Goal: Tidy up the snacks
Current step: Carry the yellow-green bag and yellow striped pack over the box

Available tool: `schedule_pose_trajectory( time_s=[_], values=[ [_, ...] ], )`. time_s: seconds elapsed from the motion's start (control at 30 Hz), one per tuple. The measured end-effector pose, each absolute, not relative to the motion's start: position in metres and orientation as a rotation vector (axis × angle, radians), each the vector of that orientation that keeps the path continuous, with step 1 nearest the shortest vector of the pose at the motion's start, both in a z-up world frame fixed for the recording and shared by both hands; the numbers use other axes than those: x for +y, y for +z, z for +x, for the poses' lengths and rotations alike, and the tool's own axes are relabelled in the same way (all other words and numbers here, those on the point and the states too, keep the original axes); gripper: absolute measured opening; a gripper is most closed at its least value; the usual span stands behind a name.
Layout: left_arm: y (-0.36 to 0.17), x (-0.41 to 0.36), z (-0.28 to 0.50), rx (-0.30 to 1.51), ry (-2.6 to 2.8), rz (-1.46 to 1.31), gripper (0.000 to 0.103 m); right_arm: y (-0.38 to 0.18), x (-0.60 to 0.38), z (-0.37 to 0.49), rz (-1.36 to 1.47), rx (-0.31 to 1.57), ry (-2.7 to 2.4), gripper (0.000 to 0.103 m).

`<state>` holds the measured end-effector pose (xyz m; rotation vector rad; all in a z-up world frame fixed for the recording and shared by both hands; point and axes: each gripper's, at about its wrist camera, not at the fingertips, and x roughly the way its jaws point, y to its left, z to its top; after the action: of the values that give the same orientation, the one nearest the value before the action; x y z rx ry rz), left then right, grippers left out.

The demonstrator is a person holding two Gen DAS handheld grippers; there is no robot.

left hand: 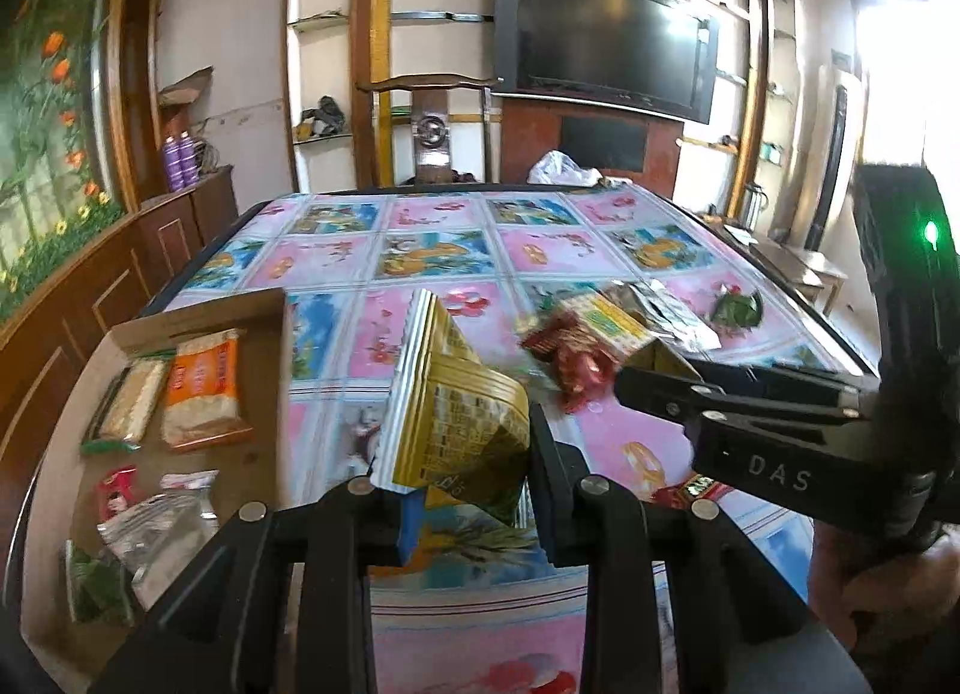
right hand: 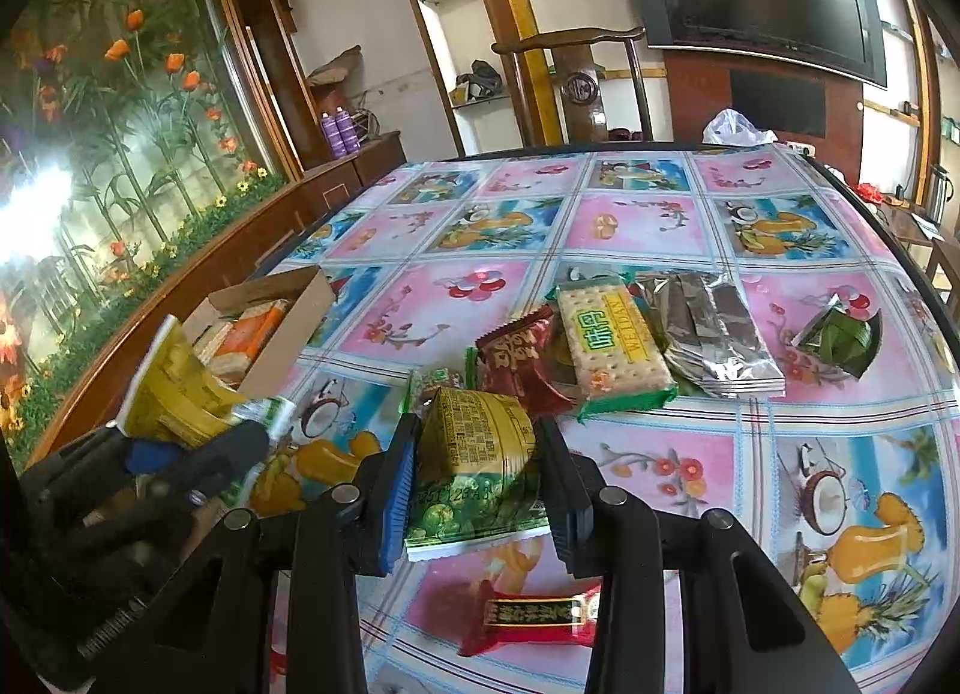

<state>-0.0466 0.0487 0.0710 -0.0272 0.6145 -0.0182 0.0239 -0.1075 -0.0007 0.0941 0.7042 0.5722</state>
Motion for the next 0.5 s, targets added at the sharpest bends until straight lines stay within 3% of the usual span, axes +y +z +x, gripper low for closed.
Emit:
schedule_pose_trajectory(
  time_s=[0.5],
  values=[
    [0.073,0.194,-0.085,0.635,0.170,-0.266,0.028,0.019,0.017,-0.015,0.061,0.666,0.812,0.042]
  ],
)
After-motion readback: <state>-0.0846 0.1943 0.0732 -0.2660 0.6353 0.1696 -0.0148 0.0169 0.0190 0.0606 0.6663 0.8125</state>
